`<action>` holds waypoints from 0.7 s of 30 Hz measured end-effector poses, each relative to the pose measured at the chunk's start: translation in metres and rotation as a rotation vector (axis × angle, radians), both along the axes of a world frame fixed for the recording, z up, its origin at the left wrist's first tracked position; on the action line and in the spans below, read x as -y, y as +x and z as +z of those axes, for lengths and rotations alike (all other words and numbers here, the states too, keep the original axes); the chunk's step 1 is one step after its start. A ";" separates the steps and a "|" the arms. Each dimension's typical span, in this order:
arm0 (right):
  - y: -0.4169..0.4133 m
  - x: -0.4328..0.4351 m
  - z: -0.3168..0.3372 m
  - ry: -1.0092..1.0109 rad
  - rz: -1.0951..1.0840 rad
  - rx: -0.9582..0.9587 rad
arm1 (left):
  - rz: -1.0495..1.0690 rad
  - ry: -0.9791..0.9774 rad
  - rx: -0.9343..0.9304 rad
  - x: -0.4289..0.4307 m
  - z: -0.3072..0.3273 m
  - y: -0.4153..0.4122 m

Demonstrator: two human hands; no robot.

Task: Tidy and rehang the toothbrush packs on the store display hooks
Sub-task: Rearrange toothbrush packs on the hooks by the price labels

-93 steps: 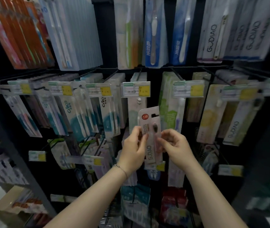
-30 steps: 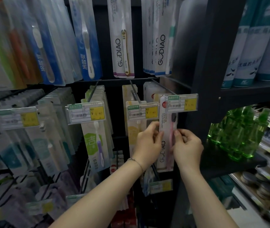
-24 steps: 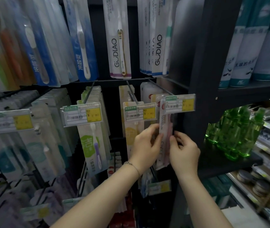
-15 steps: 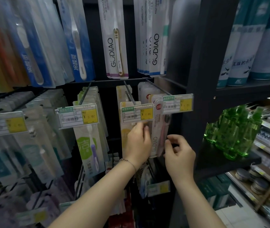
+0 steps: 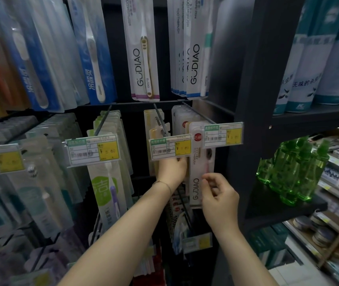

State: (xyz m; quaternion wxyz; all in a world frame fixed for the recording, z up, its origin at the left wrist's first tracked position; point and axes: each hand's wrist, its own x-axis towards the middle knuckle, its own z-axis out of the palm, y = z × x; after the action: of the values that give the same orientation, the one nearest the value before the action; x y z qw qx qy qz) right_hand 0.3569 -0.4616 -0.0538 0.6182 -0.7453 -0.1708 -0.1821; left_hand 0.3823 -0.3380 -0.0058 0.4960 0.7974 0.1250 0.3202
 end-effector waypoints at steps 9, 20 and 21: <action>0.001 -0.001 0.001 0.006 0.046 0.038 | -0.009 -0.111 -0.046 0.003 -0.002 0.006; 0.002 -0.005 0.002 -0.027 0.106 0.045 | 0.053 0.143 0.071 -0.004 -0.009 -0.010; 0.003 -0.006 0.002 -0.030 0.117 0.041 | 0.053 0.190 0.074 -0.007 -0.011 -0.014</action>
State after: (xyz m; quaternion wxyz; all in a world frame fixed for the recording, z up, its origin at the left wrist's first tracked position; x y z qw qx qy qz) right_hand 0.3597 -0.4556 -0.0519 0.6130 -0.7392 -0.2295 -0.1583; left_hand 0.3686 -0.3309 -0.0169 0.4136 0.8249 0.0966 0.3730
